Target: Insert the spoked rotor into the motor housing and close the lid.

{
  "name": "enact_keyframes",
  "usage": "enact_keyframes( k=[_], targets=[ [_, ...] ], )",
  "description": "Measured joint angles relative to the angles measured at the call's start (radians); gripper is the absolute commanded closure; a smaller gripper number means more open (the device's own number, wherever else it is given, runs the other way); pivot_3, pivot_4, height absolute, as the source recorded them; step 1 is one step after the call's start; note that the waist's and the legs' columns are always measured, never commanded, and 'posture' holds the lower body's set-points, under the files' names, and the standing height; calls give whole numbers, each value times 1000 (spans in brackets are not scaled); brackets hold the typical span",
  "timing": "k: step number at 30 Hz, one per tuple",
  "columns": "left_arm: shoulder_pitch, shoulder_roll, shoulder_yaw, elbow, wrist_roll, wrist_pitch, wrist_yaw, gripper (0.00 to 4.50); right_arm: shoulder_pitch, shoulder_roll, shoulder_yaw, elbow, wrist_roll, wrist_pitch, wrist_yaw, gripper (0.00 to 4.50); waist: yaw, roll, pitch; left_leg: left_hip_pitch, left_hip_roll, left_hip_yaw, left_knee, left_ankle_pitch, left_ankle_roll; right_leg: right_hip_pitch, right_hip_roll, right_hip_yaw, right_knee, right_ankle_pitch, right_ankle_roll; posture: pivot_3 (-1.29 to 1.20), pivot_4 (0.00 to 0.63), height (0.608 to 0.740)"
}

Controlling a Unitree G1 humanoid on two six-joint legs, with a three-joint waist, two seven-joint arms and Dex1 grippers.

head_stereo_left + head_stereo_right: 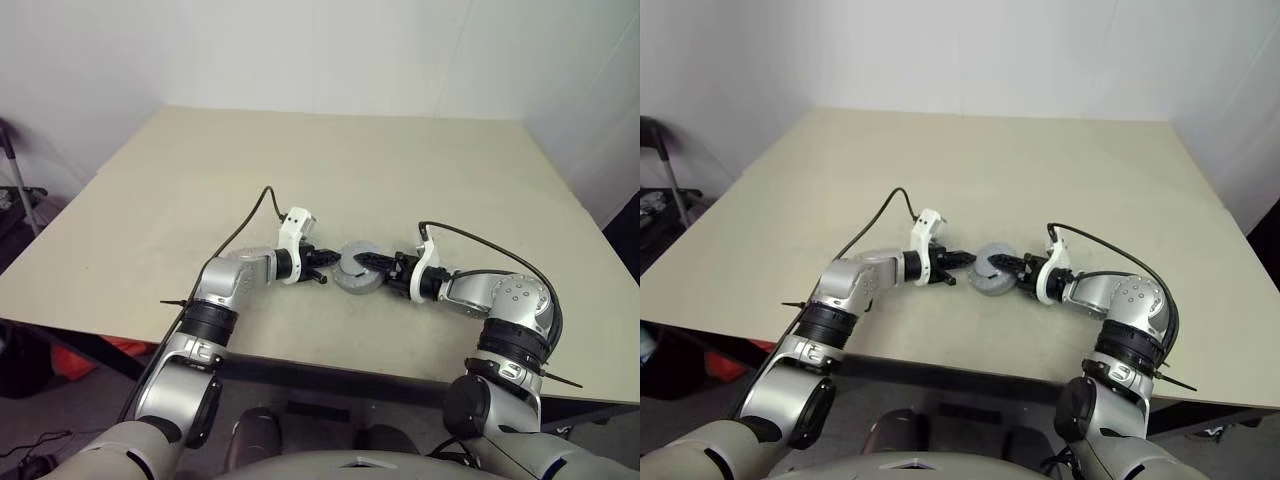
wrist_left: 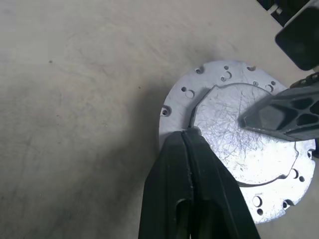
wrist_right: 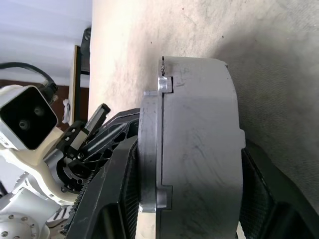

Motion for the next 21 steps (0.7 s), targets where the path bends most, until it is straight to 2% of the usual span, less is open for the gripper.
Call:
enact_keyframes(
  k=[3,10,13,17,21],
  targets=[
    [-1,-6,140,9,-75,23,43,4500,-65,53,-100,17,-1,-6,-46,2422,-6,0,1,-12,1,0,0,2,-4,-14,1,0,3,5,-7,0,0,740],
    [-14,-33,455,8,-241,-3,216,4500,-204,178,-254,58,39,-126,-144,2422,-5,0,1,-23,1,2,0,1,-2,-26,3,-2,6,8,-4,0,0,740],
    [-12,-55,581,-25,-379,36,267,3901,-228,186,-259,92,74,-154,-174,2422,0,0,1,-27,0,2,0,1,0,-27,3,-3,6,8,-4,0,0,740],
    [19,-83,705,-107,-587,109,326,2557,-275,187,-258,156,127,-198,-203,2422,-1,-1,1,-28,-3,2,1,0,0,-28,3,-3,6,8,-4,0,0,740],
    [70,-110,763,-146,-736,142,394,1130,-347,189,-262,227,217,-258,-266,2422,-3,-1,1,-27,-3,1,4,0,0,-27,3,-3,9,8,-4,0,0,740]
  ],
)
